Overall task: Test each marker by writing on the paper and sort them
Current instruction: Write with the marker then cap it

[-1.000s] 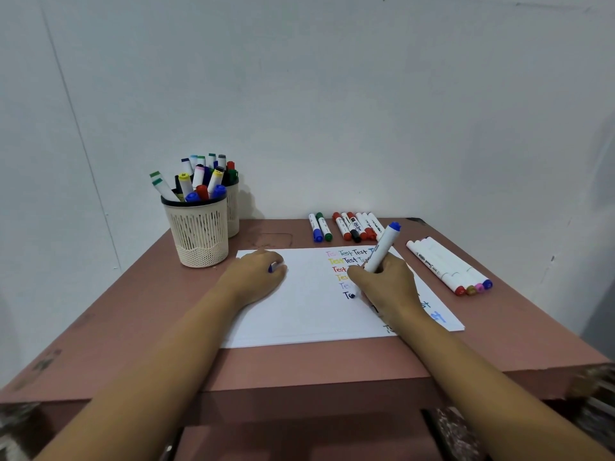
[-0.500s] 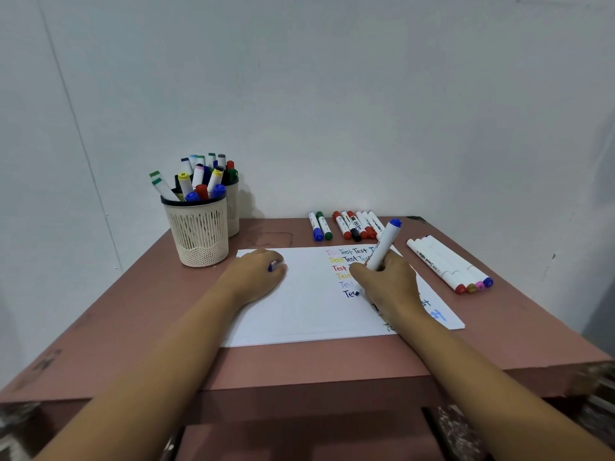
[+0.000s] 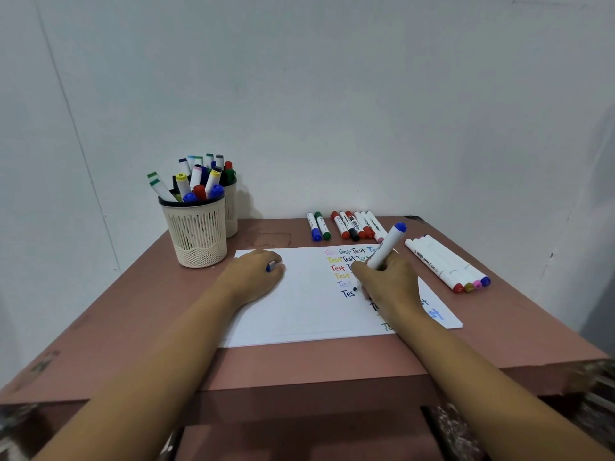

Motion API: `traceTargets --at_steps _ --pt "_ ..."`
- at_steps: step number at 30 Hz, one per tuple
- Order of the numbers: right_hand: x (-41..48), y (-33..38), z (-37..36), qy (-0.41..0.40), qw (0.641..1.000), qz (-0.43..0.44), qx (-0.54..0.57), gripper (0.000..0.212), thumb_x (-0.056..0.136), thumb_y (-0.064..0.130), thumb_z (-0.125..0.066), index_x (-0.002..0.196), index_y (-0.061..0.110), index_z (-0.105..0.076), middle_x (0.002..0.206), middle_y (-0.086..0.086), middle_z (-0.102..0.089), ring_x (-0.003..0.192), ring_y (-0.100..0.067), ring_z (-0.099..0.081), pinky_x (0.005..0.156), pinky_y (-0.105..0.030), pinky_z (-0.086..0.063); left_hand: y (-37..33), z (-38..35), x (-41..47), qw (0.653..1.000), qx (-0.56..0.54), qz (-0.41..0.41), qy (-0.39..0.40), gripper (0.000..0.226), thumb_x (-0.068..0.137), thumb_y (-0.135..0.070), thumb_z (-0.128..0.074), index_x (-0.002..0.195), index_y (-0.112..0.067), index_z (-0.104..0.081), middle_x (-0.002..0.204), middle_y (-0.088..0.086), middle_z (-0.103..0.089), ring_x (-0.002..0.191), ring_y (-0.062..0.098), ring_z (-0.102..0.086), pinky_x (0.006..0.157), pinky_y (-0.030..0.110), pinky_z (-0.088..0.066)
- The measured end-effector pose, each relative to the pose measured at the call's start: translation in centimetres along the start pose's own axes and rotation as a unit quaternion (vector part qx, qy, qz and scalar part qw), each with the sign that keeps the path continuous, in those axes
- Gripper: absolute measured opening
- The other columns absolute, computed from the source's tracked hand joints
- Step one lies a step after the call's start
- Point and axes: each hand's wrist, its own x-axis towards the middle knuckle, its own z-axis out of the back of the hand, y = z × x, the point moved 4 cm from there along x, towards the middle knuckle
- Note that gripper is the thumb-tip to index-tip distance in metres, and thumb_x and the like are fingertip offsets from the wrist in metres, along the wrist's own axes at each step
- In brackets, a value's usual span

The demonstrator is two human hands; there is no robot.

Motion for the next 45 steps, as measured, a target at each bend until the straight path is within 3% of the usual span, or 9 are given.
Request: traceTargets --at_steps 8,14,19,22,29,34,38,41,45 --pt "-0.2 0.2 0.3 -0.005 1.000 -0.002 0.016 0.026 0.081 0.015 -0.065 0.067 0.013 -0.042 0.062 -0.003 -0.050 0.050 -0.013 -0.045 0.047 -0.025 -0.034 -0.2 0.2 -0.2 1.000 0.000 0.000 -0.001 0.030 0.096 -0.038 -0.043 0.116 -0.025 -0.060 0.120 -0.003 -0.057 0.104 0.016 -0.054 0.094 0.031 -0.041" --pt "-0.1 0.1 0.0 0.003 1.000 -0.007 0.000 0.018 0.079 0.018 -0.064 0.071 0.011 -0.050 0.067 -0.008 -0.060 0.054 -0.018 -0.050 0.049 -0.026 -0.036 -0.4 0.3 -0.2 1.000 0.003 0.000 -0.007 0.029 0.096 -0.038 -0.043 0.115 -0.024 -0.059 0.114 -0.004 -0.057 0.104 0.016 -0.053 0.091 0.029 -0.040" --pt "-0.3 0.5 0.4 -0.018 1.000 -0.005 0.009 0.024 0.083 0.016 -0.064 0.070 0.015 -0.045 0.066 -0.001 -0.052 0.056 -0.016 -0.054 0.049 -0.025 -0.038 -0.6 0.7 -0.7 0.999 -0.019 0.026 -0.008 0.033 0.095 -0.037 -0.046 0.121 -0.016 -0.045 0.101 -0.003 -0.049 0.101 0.023 -0.054 0.086 0.031 -0.042" --pt "0.0 0.4 0.7 -0.009 0.996 -0.036 0.082 0.022 0.084 0.012 -0.058 0.069 0.012 -0.042 0.058 -0.002 -0.047 0.040 -0.008 -0.047 0.046 -0.025 -0.036 -0.8 0.9 -0.8 0.998 -0.041 0.036 -0.019 0.027 0.096 -0.032 -0.047 0.113 -0.012 -0.044 0.096 0.000 -0.050 0.092 0.021 -0.051 0.079 0.030 -0.039" --pt "1.9 0.0 0.6 0.086 0.951 -0.204 0.218 0.013 0.088 0.002 -0.051 0.075 0.005 -0.049 0.062 -0.009 -0.044 0.046 -0.013 -0.041 0.037 -0.018 -0.039 -0.2 1.7 -0.4 0.993 -0.077 0.076 -0.038 0.026 0.099 -0.032 -0.040 0.098 -0.009 -0.051 0.099 0.009 -0.058 0.086 0.022 -0.050 0.072 0.030 -0.034" --pt "2.3 0.6 0.6 0.130 0.944 -0.253 0.168 0.013 0.089 0.006 -0.054 0.076 0.004 -0.051 0.065 -0.007 -0.045 0.051 -0.014 -0.043 0.039 -0.019 -0.043 -0.5 1.8 -0.4 0.999 0.022 0.038 -0.030 0.024 0.101 -0.031 -0.033 0.096 -0.012 -0.047 0.099 0.012 -0.062 0.094 0.029 -0.055 0.098 0.044 -0.035" --pt "2.5 1.6 0.0 0.129 0.936 -0.270 0.187 0.014 0.090 0.008 -0.054 0.076 0.007 -0.052 0.068 -0.007 -0.044 0.054 -0.013 -0.040 0.049 -0.021 -0.037 -1.4 2.7 -0.3 0.994 0.003 -0.010 -0.104 0.023 0.101 -0.031 -0.035 0.084 -0.016 -0.041 0.081 -0.004 -0.046 0.077 0.018 -0.044 0.074 0.033 -0.032" --pt "3.3 3.4 -0.6 0.126 0.941 -0.216 0.227 0.014 0.091 0.010 -0.052 0.077 0.010 -0.051 0.058 -0.004 -0.049 0.053 -0.011 -0.034 0.050 -0.022 -0.029 -2.2 3.4 -0.6 0.984 -0.005 -0.042 -0.175 0.022 0.099 -0.030 -0.040 0.083 -0.016 -0.045 0.073 -0.008 -0.046 0.071 0.016 -0.044 0.067 0.031 -0.028" --pt "3.8 5.1 -2.5 0.148 0.949 -0.136 0.242 0.015 0.092 0.017 -0.053 0.077 0.015 -0.052 0.056 0.002 -0.041 0.048 -0.010 -0.028 0.045 -0.021 -0.021 -2.5 3.5 -0.7 0.977 -0.140 -0.023 -0.161 0.032 0.098 -0.029 -0.044 0.068 -0.021 -0.042 0.062 -0.009 -0.044 0.059 0.007 -0.041 0.053 0.020 -0.027"
